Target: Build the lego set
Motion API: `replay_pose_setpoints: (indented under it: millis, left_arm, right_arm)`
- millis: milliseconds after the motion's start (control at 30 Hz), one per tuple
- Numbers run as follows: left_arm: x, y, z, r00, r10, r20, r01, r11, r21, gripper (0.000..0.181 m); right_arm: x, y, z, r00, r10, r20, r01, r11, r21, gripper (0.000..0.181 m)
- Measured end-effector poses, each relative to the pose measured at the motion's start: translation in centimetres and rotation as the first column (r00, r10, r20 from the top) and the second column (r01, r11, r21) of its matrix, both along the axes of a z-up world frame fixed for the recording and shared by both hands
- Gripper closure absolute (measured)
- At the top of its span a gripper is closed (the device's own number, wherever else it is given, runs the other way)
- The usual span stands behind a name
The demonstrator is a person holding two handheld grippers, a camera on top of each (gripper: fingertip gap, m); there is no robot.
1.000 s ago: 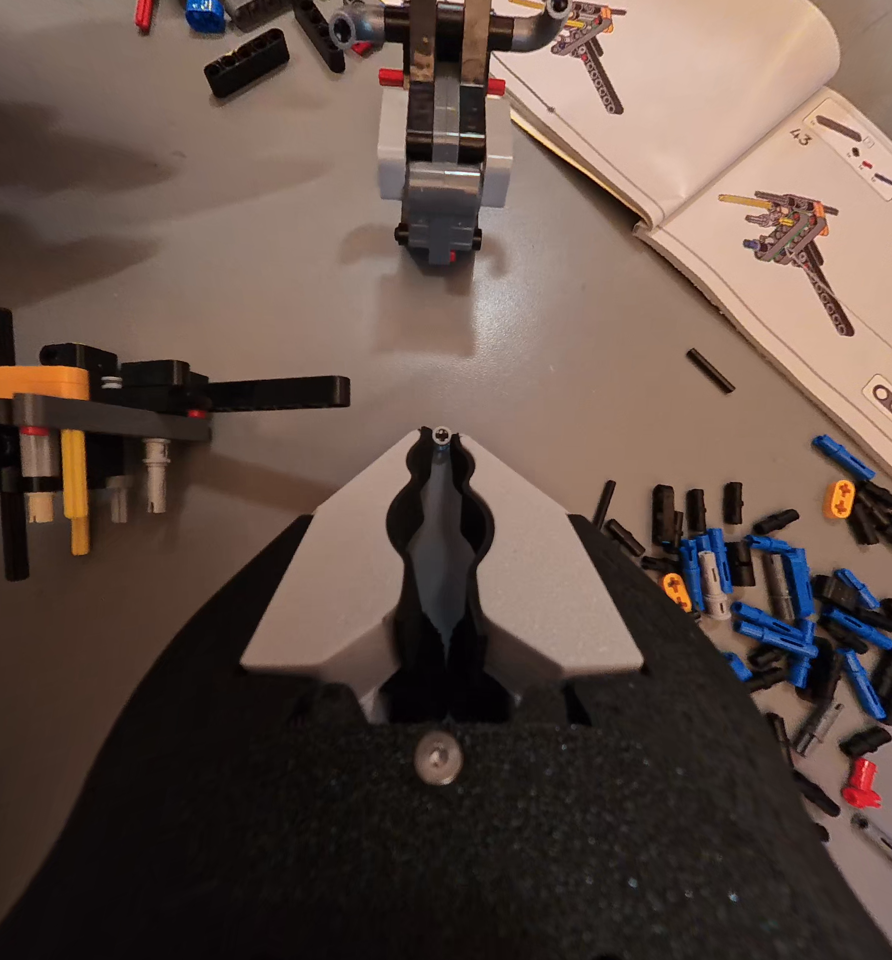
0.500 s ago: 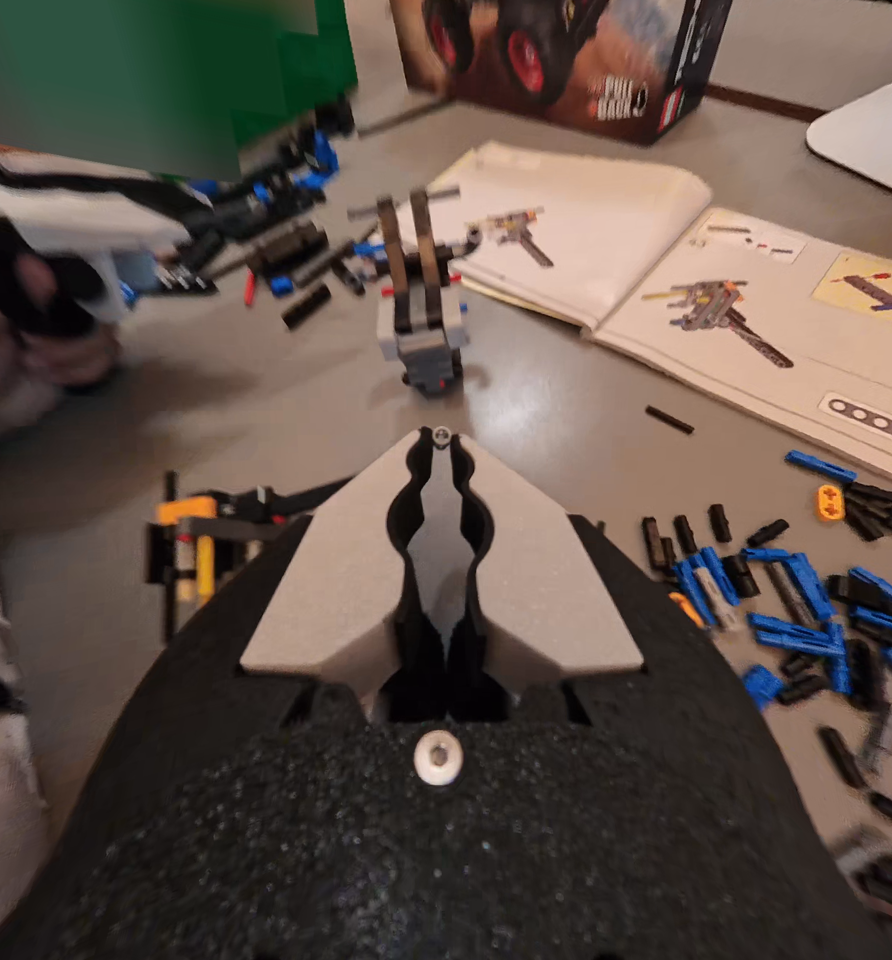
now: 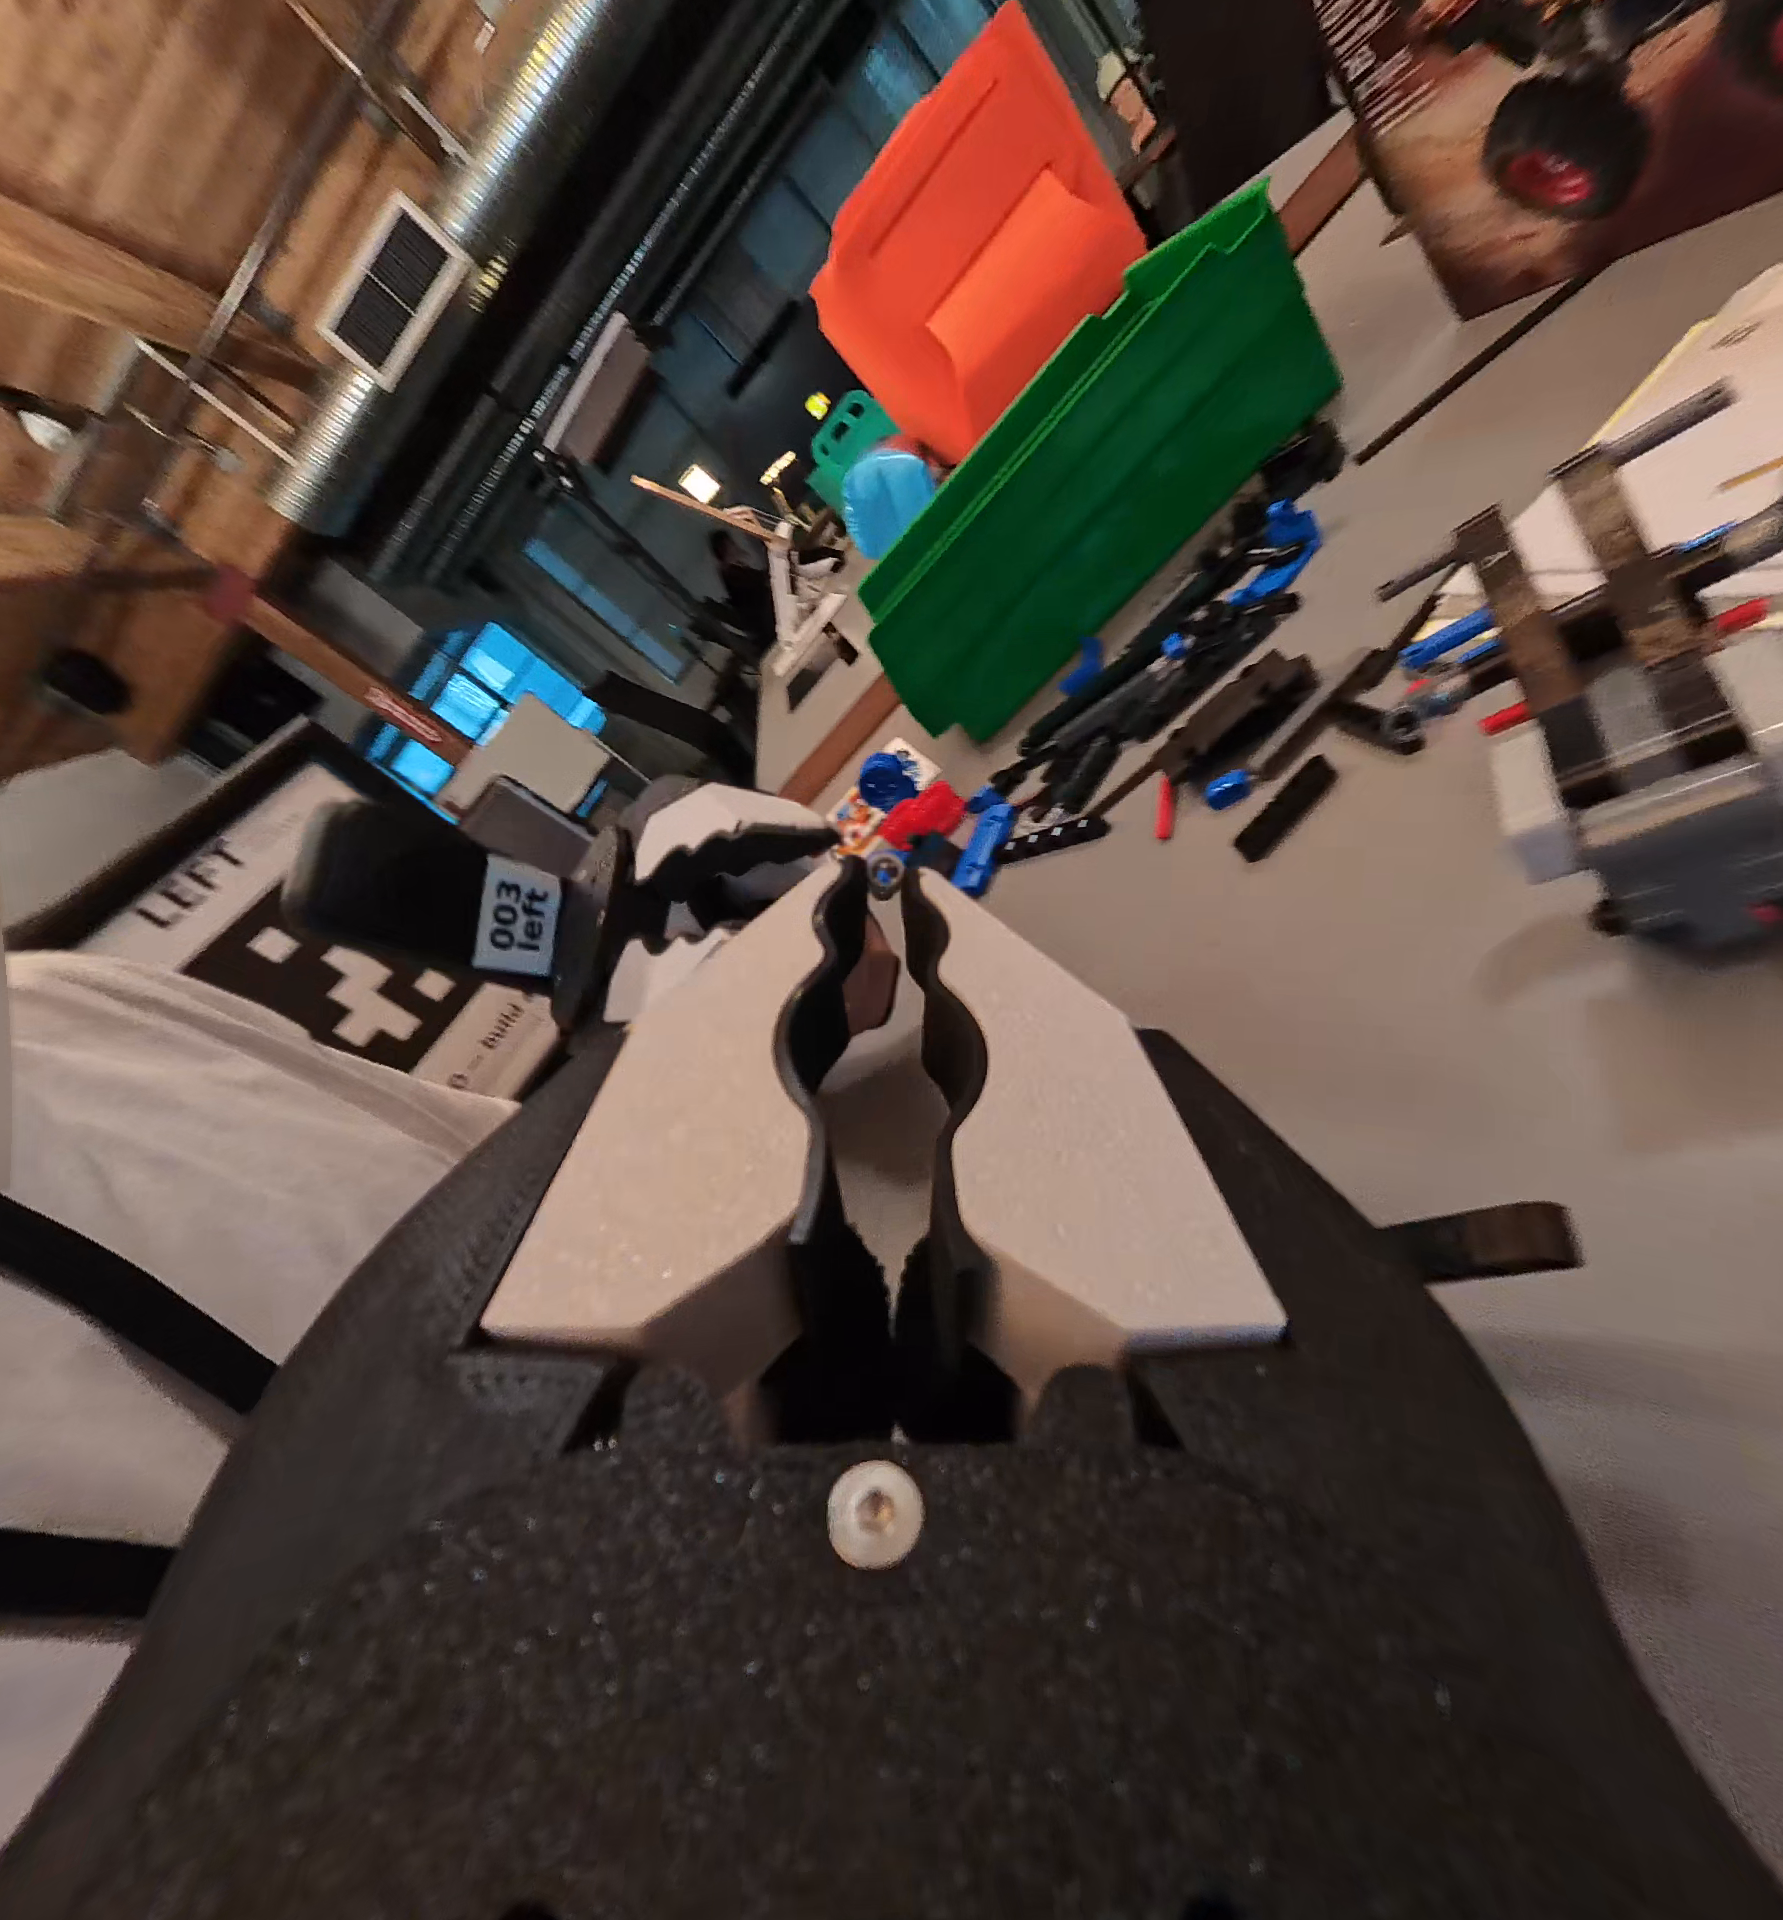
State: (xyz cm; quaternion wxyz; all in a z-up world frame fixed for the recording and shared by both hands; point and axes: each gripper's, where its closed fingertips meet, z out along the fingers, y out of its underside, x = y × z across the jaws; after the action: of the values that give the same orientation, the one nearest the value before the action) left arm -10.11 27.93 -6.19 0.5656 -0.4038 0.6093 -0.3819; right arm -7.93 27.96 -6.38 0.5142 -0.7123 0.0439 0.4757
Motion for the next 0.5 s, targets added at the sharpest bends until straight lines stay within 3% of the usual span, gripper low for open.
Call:
replay_pose_setpoints:
  millis: [100,233,500]
  left_arm:
    - [-0.3,-1.6,1.2,0.999,-0.04,0.021,0.038,0.996,0.084,0.163]
    - [-0.5,-1.7,1.9,0.999,-0.025,0.021,0.023,0.997,0.078,0.163]
    - [-0.7,-3.3,1.5,0.996,-0.088,-0.027,0.089,0.994,0.061,0.164]
  right_arm:
    - [-1.3,-0.7,0.9,0.992,0.039,-0.119,-0.038,0.999,0.017,0.175]
    - [-2.4,-1.7,2.1,0.959,0.097,-0.267,-0.088,0.995,0.045,0.177]
    - [-3.5,-2.8,2.6,0.928,0.142,-0.344,-0.125,0.99,0.071,0.176]
